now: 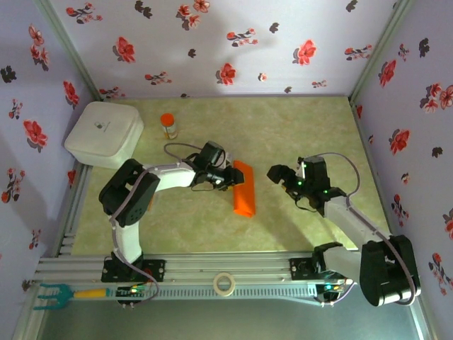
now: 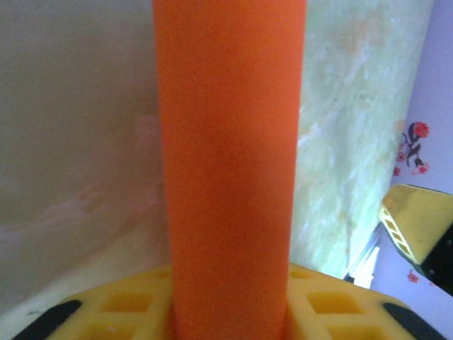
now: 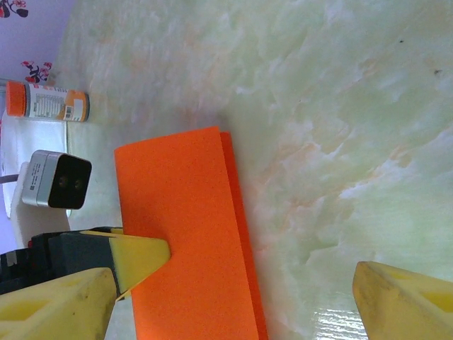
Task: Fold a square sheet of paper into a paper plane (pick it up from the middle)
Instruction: First fold the square sheet of paper in half at the center of the table.
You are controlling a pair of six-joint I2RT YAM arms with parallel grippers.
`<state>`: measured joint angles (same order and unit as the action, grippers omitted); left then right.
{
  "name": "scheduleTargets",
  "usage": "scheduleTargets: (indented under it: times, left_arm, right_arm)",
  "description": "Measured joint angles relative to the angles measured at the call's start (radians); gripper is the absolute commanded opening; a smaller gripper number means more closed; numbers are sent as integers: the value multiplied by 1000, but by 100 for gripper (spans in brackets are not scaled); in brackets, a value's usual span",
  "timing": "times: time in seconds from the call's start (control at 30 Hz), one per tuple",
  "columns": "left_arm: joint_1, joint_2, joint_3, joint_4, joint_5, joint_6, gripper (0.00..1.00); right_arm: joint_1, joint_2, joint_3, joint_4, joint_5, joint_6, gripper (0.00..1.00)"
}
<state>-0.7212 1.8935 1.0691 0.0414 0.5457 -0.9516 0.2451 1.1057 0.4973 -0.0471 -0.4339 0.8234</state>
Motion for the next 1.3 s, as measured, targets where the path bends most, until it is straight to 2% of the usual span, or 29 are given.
scheduleTargets:
  times: [0.23, 0.43, 0.53, 0.9, 1.13, 1.3]
  left_arm:
    - [0, 0, 15, -114, -58, 60, 54]
    - [0, 0, 44, -190, -111, 107, 61]
    - [0, -2, 53, -225, -140, 129, 61]
    - [0, -17, 72, -314, -218, 180, 50]
    - [0, -17, 71, -307, -241, 177, 51]
    - [0, -17, 63, -296, -256, 173, 57]
  right_arm:
    - [0, 16, 0, 25, -18, 11, 87]
    - [0, 24, 0, 29, -20, 16, 87]
    - [0, 34, 1, 30, -25, 17, 87]
    - [18, 96, 3, 67, -70, 25, 82]
    - [25, 114, 8, 80, -80, 26, 80]
    - [28, 126, 13, 82, -92, 25, 79]
